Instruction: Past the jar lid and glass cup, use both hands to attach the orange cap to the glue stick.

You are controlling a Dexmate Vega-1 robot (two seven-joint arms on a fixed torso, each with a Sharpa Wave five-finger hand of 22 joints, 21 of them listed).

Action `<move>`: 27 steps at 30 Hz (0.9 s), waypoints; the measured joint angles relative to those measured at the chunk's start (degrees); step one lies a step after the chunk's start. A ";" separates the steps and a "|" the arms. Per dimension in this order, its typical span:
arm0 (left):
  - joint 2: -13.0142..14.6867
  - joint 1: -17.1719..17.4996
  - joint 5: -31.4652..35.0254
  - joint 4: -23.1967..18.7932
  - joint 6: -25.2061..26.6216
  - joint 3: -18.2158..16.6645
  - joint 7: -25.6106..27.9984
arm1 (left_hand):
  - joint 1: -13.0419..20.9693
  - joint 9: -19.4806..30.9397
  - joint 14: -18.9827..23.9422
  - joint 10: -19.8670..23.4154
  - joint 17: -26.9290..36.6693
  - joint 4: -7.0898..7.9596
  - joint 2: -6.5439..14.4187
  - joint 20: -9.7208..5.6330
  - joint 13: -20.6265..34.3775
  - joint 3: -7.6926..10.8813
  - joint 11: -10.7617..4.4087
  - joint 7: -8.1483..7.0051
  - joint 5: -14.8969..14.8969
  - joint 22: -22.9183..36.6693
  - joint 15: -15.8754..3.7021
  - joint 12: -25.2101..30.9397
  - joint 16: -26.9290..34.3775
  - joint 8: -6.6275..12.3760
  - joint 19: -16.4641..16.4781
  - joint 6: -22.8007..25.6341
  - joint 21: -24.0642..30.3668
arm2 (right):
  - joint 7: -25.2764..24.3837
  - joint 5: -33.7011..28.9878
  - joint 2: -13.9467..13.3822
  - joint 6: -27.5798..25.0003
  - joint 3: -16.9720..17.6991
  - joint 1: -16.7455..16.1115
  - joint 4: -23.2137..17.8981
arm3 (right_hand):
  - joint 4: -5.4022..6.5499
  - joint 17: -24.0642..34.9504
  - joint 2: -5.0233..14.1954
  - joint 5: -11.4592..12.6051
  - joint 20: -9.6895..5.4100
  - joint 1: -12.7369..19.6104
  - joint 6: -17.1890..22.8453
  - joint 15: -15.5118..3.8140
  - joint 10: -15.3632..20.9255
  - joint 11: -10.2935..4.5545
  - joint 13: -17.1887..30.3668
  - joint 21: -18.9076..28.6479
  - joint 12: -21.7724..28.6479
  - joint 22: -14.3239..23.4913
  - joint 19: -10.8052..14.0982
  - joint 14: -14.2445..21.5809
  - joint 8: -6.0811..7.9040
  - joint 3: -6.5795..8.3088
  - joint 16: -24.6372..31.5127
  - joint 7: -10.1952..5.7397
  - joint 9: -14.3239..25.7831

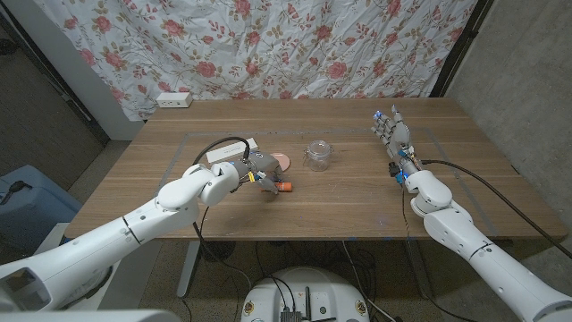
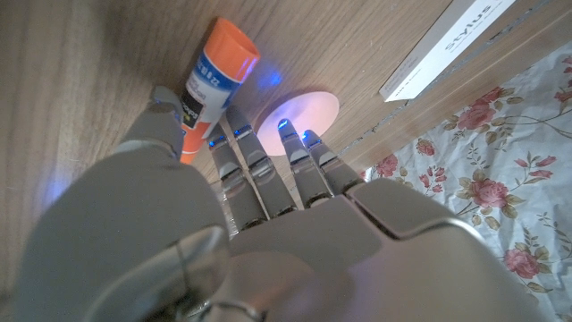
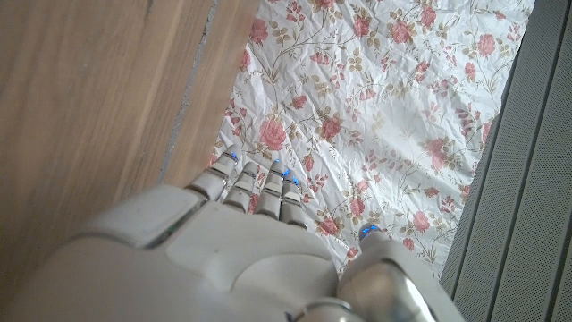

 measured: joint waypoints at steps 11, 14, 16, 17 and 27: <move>-0.22 -0.22 1.58 -0.01 0.84 0.30 -1.01 | -1.26 -0.31 -1.37 -3.56 0.00 0.15 -1.51 0.20 -0.27 -1.10 -0.15 0.09 0.00 0.01 0.14 0.00 0.00 -0.33 -0.80 -3.59 0.00 | -0.61 -0.09 0.40 0.50 0.04 -0.38 0.17 | 0.00 0.00 0.00 0.00 0.00 0.00 0.62 0.21 0.34 -0.34 0.00 0.00 0.00 0.00 0.00 0.22 0.41 0.00 0.00 -0.21 0.00; -0.23 -0.22 1.92 -0.14 1.11 0.32 -1.26 | -1.64 -0.31 -1.96 -5.30 0.00 0.28 -1.89 0.29 -0.27 -1.44 -0.08 0.20 0.00 0.01 0.09 0.00 0.00 -0.55 -1.32 -5.33 0.00 | -0.73 -0.10 0.50 0.62 0.08 -0.42 0.21 | 0.00 0.00 0.00 0.00 0.00 0.00 0.61 0.21 0.41 -0.42 0.00 0.00 0.00 0.00 0.00 0.22 0.41 0.00 0.00 -0.21 0.00; -0.23 -0.17 2.19 -0.34 1.32 0.32 -1.41 | -2.01 -0.31 -2.59 -6.68 0.00 0.29 -2.26 0.48 -0.27 -1.59 -0.06 0.24 0.00 0.01 0.28 -0.21 0.00 -0.55 -1.56 -6.16 0.00 | -0.87 -0.11 0.60 0.71 0.08 -0.44 0.27 | 0.00 0.00 0.00 0.00 0.01 0.00 0.61 0.21 0.41 -0.41 -0.01 0.00 0.00 0.00 0.00 0.22 0.41 0.00 0.00 -0.21 0.00; -0.23 -0.17 2.28 -0.35 1.43 0.32 -1.47 | -2.01 -0.30 -2.99 -7.43 -0.01 0.35 -2.26 0.59 -0.27 -1.77 0.01 0.32 0.00 0.01 0.08 -0.27 0.00 -0.55 -1.68 -6.70 0.00 | -0.88 -0.11 0.64 0.72 0.08 -0.44 0.30 | 0.00 0.00 0.00 0.00 0.01 0.00 0.61 0.21 0.41 -0.41 -0.01 0.00 0.00 0.00 -0.01 0.21 0.41 0.00 0.00 -0.21 0.00; -0.28 0.34 3.02 -1.03 2.64 0.27 -2.32 | -3.52 -0.58 -5.40 -13.56 0.00 0.69 -3.77 1.22 -0.54 -2.77 0.03 0.75 0.00 0.01 0.25 -0.27 0.00 -0.54 -3.26 -10.76 0.00 | -1.30 -0.23 1.11 1.11 0.09 -0.44 0.64 | 0.16 0.00 0.00 0.00 0.02 0.00 0.92 0.21 0.41 -0.41 -0.01 0.03 0.00 0.00 0.01 0.21 0.41 0.16 0.00 0.10 0.00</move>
